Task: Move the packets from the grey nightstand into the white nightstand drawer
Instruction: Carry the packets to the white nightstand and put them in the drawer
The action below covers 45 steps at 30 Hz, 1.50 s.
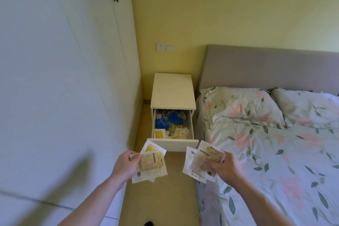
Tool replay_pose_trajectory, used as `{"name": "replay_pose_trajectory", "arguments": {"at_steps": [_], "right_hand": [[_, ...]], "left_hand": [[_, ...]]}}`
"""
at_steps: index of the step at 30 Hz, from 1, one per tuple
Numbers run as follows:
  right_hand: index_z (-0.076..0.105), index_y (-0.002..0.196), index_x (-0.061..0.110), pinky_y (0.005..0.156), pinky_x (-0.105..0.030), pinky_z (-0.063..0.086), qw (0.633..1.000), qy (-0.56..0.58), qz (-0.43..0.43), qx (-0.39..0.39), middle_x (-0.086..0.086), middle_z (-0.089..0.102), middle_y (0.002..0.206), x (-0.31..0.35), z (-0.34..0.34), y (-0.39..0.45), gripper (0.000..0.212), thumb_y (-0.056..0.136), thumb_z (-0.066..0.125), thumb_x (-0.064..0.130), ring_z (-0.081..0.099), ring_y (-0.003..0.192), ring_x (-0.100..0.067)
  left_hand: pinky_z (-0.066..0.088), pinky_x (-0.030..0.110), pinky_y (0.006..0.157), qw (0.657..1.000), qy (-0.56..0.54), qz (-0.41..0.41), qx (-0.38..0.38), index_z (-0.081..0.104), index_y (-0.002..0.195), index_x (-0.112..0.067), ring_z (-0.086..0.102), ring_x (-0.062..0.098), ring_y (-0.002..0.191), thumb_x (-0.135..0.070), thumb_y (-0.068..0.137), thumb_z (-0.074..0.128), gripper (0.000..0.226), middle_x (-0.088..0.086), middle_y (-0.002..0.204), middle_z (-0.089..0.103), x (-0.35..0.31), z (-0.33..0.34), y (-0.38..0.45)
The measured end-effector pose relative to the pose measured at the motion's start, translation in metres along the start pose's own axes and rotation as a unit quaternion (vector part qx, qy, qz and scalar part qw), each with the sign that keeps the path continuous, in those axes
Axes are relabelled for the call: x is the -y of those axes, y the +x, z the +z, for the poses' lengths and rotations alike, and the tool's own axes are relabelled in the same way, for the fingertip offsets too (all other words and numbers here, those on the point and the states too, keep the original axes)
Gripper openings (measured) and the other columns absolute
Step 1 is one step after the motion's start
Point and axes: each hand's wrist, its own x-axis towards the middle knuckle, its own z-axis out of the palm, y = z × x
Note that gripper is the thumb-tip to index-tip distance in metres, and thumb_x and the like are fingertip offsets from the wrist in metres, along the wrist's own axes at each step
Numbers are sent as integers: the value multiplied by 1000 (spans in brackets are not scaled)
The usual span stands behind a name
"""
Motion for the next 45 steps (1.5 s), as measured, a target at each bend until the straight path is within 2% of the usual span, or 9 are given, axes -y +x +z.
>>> {"name": "replay_pose_trajectory", "arguments": {"at_steps": [6, 12, 17, 22, 26, 31, 38, 41, 45], "right_hand": [[77, 104, 22, 61, -20, 53, 998, 39, 44, -29, 9, 78, 88, 12, 8, 72, 21, 84, 83, 23, 73, 80, -9], [77, 111, 25, 80, -42, 63, 998, 20, 66, -8, 11, 79, 89, 22, 2, 181, 25, 86, 80, 27, 75, 84, -14], [75, 108, 20, 62, -28, 54, 996, -13, 83, 10, 4, 76, 88, 34, -3, 287, 21, 88, 77, 24, 71, 79, -16], [74, 117, 18, 63, -29, 59, 990, -61, 120, 37, 2, 75, 92, 30, 11, 380, 32, 85, 77, 24, 71, 79, -15], [71, 116, 15, 51, -20, 52, 983, -101, 140, 62, 5, 71, 87, 24, 31, 442, 27, 89, 72, 18, 69, 72, -13], [71, 120, 19, 67, -29, 57, 971, -153, 165, 79, 7, 71, 94, -14, 76, 507, 30, 90, 71, 25, 67, 80, -10], [68, 121, 21, 68, -26, 55, 956, -201, 181, 119, 5, 70, 101, -85, 147, 581, 28, 94, 66, 21, 67, 86, -14], [68, 114, 20, 77, -38, 62, 940, -249, 188, 140, 3, 70, 98, -115, 172, 602, 20, 94, 66, 21, 69, 87, -18], [68, 112, 26, 78, -39, 63, 910, -330, 189, 167, 3, 71, 101, -143, 192, 614, 21, 92, 61, 20, 69, 87, -19]], "left_hand": [[45, 23, 58, 1000, 23, 4, 20, 64, 104, -22, 64, 12, 89, -34, 104, 51, 18, 0, 100, 68, -41, 5, 80], [45, 21, 59, 999, 33, -18, 23, 61, 103, -23, 63, 11, 89, -34, 104, 51, 15, -1, 101, 68, -75, 24, 169], [40, 19, 57, 996, 57, -62, 4, 61, 106, -18, 59, 13, 90, -30, 104, 51, 15, -1, 105, 63, -99, 43, 242], [44, 20, 57, 992, 63, -106, 1, 60, 102, -19, 61, 13, 91, -30, 104, 50, 15, 1, 106, 65, -101, 68, 314], [47, 18, 55, 987, 54, -147, 13, 60, 102, -21, 61, 13, 88, -29, 104, 51, 12, 0, 104, 64, -85, 94, 366], [54, 22, 54, 983, 39, -178, 20, 61, 102, -21, 65, 17, 86, -28, 104, 49, 13, 1, 102, 67, -47, 126, 434], [49, 13, 46, 983, 58, -173, 18, 59, 102, -20, 64, 16, 84, -26, 105, 48, 14, 2, 101, 65, 16, 172, 507], [55, 18, 49, 985, 73, -157, 5, 58, 100, -23, 64, 14, 81, -25, 105, 49, 11, -2, 100, 64, 40, 186, 529], [64, 32, 59, 987, 87, -138, 0, 57, 98, -30, 66, 16, 86, -28, 104, 50, 9, -6, 101, 64, 68, 201, 547]]}}
